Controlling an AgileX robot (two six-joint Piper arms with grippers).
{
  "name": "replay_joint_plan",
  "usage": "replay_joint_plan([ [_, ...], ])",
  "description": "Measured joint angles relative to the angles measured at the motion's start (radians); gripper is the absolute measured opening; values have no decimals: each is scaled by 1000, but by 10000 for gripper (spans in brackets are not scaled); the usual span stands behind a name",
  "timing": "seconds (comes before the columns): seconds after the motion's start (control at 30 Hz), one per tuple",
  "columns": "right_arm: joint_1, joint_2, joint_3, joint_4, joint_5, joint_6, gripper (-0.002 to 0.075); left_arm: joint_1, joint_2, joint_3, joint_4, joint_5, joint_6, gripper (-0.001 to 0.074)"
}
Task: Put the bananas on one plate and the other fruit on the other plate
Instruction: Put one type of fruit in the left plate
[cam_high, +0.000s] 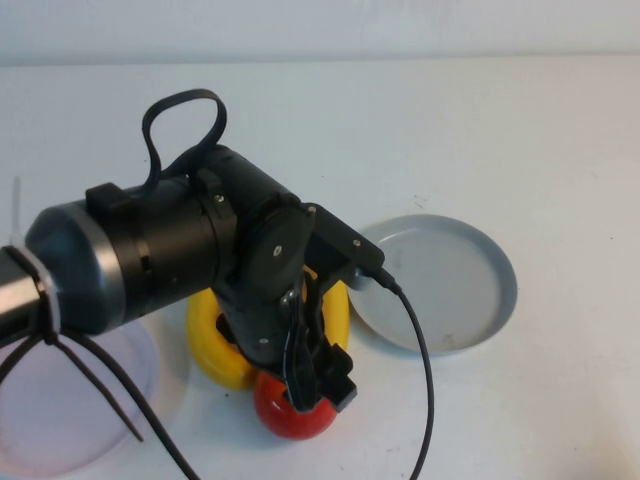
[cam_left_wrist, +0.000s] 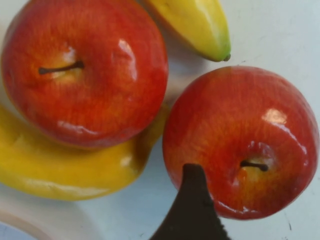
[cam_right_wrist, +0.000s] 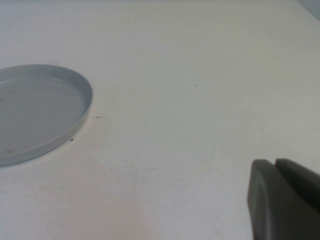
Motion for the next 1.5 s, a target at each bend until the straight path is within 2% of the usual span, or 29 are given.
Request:
replay_joint_plan([
  [0.33, 0, 0, 0, 0, 0, 0, -15, -20, 0, 0, 0, 0, 65, 499],
  [0.63, 0, 0, 0, 0, 0, 0, -16, -28, 0, 0, -13, 0, 69, 591],
  [0.83, 0, 0, 0, 0, 0, 0, -15, -28, 0, 0, 40, -2, 71, 597],
  [1.5, 0, 0, 0, 0, 0, 0, -16, -28, 70, 0, 39, -34, 72, 599],
])
